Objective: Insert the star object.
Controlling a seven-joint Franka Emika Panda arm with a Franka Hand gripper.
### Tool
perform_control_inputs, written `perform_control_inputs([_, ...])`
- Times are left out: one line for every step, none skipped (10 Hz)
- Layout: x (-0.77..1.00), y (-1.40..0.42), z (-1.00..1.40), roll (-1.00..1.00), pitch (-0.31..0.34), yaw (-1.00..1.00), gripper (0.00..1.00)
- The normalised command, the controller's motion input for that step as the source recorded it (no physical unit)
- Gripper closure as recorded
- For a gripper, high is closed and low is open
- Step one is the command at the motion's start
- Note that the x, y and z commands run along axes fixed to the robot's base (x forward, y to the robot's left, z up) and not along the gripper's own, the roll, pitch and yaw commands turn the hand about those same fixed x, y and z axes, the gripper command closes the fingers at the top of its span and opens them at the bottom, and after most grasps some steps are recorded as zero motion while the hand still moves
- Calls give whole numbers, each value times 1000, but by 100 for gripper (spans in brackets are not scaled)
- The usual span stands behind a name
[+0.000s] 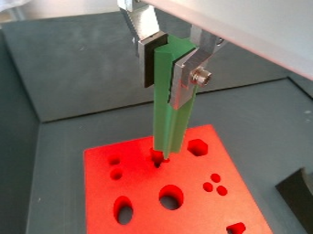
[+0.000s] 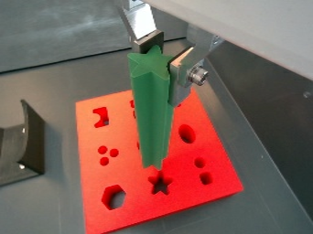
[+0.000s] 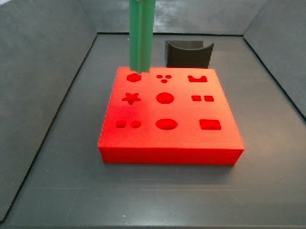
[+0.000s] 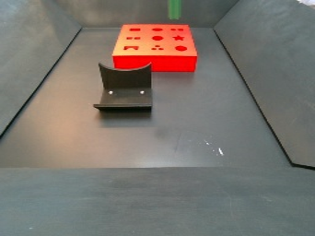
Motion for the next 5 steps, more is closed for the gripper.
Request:
perform_control_inputs([0,0,-203,-331,-316,71,100])
perform_control_inputs([0,0,-146,-330,-347,49,100])
perform_control_inputs([0,34,-103,-347,-380,17,100])
perform_control_inputs([-40,0,0,-324,-500,0,100])
perform_control_inputs([46,0,43,-57,-131,0,100])
